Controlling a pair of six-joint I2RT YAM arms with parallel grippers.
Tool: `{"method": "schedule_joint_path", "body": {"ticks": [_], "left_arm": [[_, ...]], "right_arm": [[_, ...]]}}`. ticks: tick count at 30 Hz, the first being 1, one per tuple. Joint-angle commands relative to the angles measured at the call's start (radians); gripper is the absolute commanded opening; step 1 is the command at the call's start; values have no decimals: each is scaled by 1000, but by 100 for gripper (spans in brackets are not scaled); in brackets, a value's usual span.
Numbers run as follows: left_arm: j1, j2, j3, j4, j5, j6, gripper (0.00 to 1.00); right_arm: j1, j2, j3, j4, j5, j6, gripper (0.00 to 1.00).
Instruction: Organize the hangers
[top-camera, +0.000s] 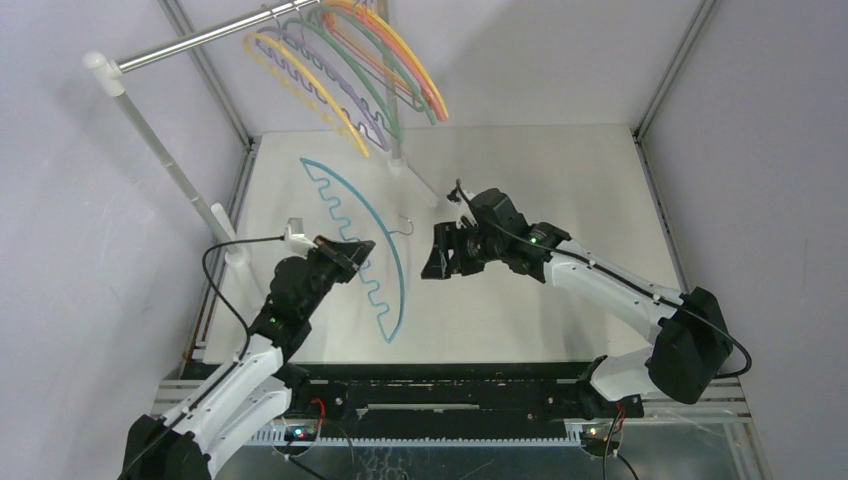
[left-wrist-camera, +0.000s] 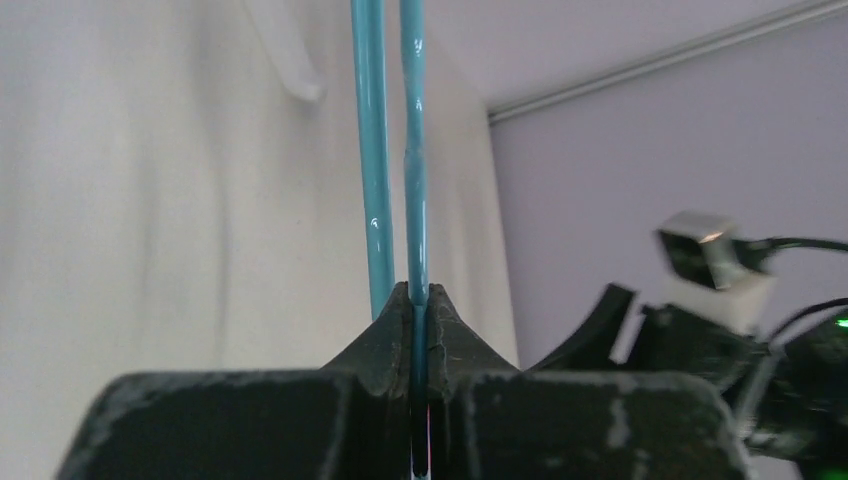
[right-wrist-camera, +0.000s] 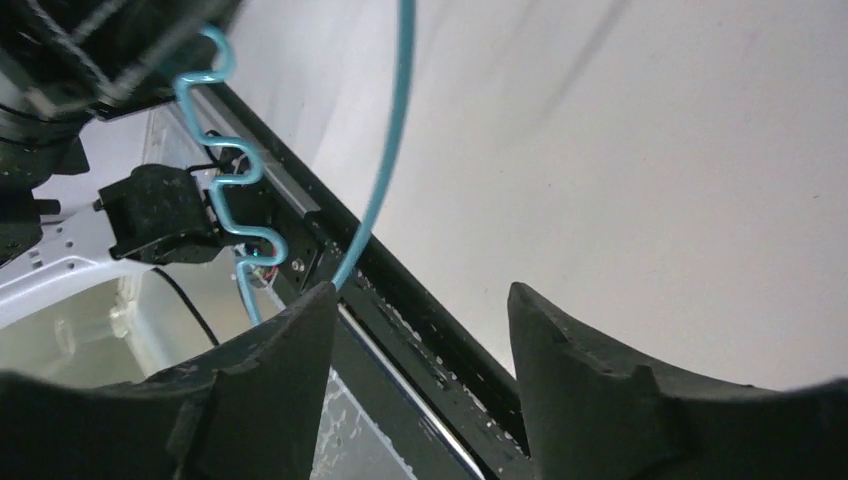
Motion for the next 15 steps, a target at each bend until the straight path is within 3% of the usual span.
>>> {"method": "schedule_joint_path", "body": {"ticks": [1, 9, 15], "left_arm": [[6, -54, -28, 215, -39, -68, 0], [17, -96, -54, 427, 3, -136, 0], [38, -78, -91, 608, 12, -200, 0]], "right_arm": [[-26, -26, -62, 243, -209, 132, 75], [-15, 55, -90, 595, -429, 283, 86], [-5, 100, -91, 679, -509, 313, 87]]}}
